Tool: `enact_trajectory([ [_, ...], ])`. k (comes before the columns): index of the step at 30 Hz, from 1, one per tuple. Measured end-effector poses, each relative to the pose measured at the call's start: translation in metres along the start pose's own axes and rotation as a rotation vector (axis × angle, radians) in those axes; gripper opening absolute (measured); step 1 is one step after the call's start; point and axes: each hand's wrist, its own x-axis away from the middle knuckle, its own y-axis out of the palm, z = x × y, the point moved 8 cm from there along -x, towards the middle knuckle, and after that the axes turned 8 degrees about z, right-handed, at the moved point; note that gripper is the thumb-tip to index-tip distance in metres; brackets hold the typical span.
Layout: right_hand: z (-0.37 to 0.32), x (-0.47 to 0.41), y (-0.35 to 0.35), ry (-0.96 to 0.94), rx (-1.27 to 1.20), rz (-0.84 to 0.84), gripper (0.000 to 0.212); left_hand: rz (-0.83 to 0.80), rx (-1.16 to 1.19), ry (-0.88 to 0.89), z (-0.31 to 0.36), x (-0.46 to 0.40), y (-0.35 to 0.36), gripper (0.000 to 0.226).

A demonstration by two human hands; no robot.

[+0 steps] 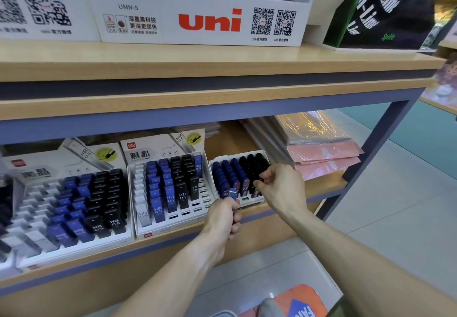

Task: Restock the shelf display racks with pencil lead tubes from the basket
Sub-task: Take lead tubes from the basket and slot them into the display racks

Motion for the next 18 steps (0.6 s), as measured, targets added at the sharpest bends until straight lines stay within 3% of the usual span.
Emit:
enact_trajectory([
  [4,0.006,-0.003,-0.001,0.075,-0.081,-0.013,0.016,-0.002,-0.002,0.034,0.003,0.001,0.000,0.006],
  [8,0.007,0.002,0.004,0.110,-0.103,-0.071,0.017,0.011,0.013,0.092,0.007,0.007,-0.003,0.012],
  [15,-0.003,0.003,-0.009,0.030,-0.040,-0.009,0.016,0.015,0.087,0.164,0.014,0.015,-0.009,0.010],
  [18,-0.012,0.011,-0.014,0.073,-0.182,-0.018,0.010,-0.017,0.115,0.190,0.017,0.016,-0.010,0.013],
])
